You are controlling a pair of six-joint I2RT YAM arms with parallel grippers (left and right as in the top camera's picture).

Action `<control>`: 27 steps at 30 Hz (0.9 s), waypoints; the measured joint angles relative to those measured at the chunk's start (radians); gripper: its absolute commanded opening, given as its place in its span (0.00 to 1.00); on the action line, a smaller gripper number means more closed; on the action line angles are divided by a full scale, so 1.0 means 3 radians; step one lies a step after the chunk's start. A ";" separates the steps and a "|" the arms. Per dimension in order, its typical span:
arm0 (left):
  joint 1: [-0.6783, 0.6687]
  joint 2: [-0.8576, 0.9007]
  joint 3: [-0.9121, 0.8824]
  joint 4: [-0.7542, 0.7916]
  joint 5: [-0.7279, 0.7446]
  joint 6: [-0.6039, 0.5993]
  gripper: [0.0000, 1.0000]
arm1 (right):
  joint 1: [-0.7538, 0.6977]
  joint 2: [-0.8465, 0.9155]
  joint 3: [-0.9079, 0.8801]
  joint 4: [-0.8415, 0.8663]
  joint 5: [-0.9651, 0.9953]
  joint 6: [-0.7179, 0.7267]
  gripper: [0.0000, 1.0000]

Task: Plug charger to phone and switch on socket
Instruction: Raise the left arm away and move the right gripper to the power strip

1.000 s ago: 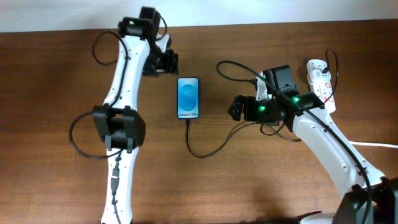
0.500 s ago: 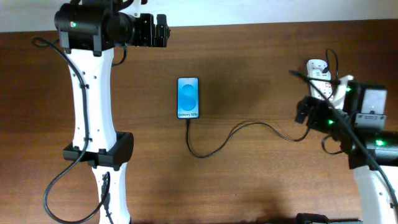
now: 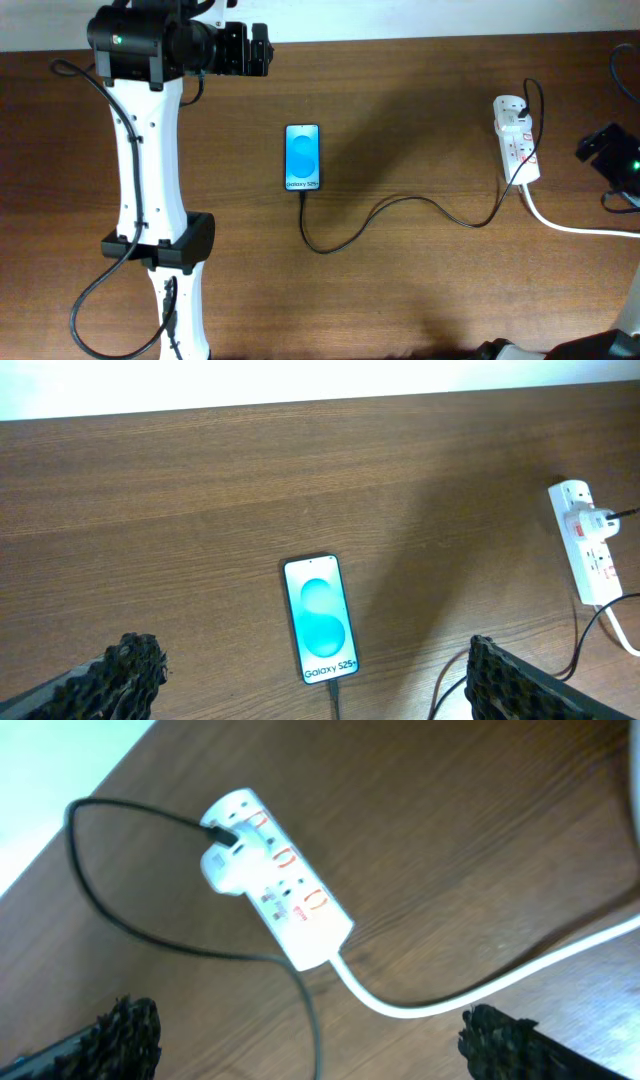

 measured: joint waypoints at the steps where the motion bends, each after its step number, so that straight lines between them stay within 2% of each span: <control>1: 0.0000 0.0000 0.0000 -0.0001 0.0000 0.0000 0.99 | 0.0000 0.0000 0.0000 0.0013 0.0074 0.0011 0.99; 4: 0.0000 0.0001 0.0000 -0.0005 0.0000 0.0000 0.99 | 0.0000 0.0153 0.0000 0.0017 0.0375 0.0252 1.00; 12: 0.0000 0.0001 0.0000 -0.0025 0.0000 0.0000 0.99 | 0.0000 0.0647 0.0000 0.0089 0.0633 0.0771 0.98; 15: 0.0000 0.0001 0.0000 -0.0025 0.0000 0.0000 0.99 | 0.0011 0.0904 -0.0006 0.0375 0.0441 0.0779 0.93; 21: 0.0000 0.0001 0.0000 -0.0028 0.0000 0.0000 0.99 | 0.0280 0.1020 -0.0008 0.0633 0.0478 0.0703 0.94; 25: 0.0000 0.0000 0.0000 -0.0027 0.0000 0.0000 0.99 | 0.0286 0.1312 -0.0019 0.0937 0.0561 0.0613 0.95; 26: 0.0000 0.0001 0.0000 -0.0027 0.0000 0.0000 0.99 | 0.0313 0.1392 -0.0020 0.1017 0.0561 0.0586 0.99; 27: 0.0000 0.0001 0.0000 -0.0028 0.0000 0.0000 0.99 | 0.0340 0.1441 -0.0020 0.1041 0.0558 0.0585 1.00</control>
